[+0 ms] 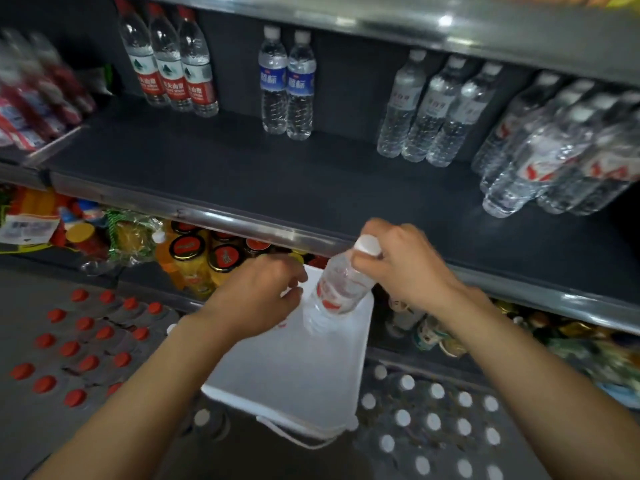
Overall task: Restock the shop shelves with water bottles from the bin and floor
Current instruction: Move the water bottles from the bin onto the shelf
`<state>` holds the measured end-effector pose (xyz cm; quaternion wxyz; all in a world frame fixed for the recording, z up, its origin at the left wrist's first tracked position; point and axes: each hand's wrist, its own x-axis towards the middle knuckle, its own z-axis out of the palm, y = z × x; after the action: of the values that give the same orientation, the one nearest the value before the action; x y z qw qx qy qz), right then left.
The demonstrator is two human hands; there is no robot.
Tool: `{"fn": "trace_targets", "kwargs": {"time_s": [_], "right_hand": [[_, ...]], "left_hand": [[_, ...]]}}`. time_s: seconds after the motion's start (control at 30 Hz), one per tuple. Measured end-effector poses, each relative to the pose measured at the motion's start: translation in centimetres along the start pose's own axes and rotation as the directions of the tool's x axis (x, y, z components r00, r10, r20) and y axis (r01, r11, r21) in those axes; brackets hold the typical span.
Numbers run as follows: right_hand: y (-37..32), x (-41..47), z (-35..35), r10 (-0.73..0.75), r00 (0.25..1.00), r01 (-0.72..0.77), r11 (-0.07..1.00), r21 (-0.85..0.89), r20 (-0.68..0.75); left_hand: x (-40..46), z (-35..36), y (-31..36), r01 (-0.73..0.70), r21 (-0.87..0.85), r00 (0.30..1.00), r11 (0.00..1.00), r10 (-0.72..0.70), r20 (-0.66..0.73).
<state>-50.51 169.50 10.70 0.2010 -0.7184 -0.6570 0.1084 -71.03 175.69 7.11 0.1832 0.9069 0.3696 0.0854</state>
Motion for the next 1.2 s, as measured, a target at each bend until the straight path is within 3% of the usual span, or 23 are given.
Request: {"fn": "trace_targets", "kwargs": {"time_s": [0.23, 0.47, 0.83, 1.03, 1.2], "right_hand": [[3.8, -3.5, -10.2, -0.046, 0.971, 0.019, 0.993, -0.119, -0.236], [9.8, -8.2, -17.1, -0.064, 0.934, -0.042, 0.957, -0.287, -0.351], [21.9, -11.4, -22.6, -0.066, 0.935, -0.134, 0.842, -0.522, -0.348], [26.8, -8.1, -24.5, -0.041, 0.950, -0.129, 0.851, -0.509, -0.310], [29.9, -3.4, -24.7, -0.001, 0.980, -0.094, 0.877, -0.471, -0.198]], "left_hand": [[3.7, -1.7, 7.2, -0.150, 0.018, 0.989, 0.989, 0.150, -0.014], [8.3, -0.1, 14.6, -0.323, 0.002, 0.946, 0.946, 0.323, 0.042], [14.4, 4.6, 23.0, -0.410, 0.006, 0.895, 0.912, 0.401, 0.195], [17.4, 6.3, 25.2, -0.383, -0.020, 0.904, 0.923, 0.379, 0.195], [19.3, 7.2, 24.8, -0.341, -0.018, 0.924, 0.940, 0.339, 0.175]]}}
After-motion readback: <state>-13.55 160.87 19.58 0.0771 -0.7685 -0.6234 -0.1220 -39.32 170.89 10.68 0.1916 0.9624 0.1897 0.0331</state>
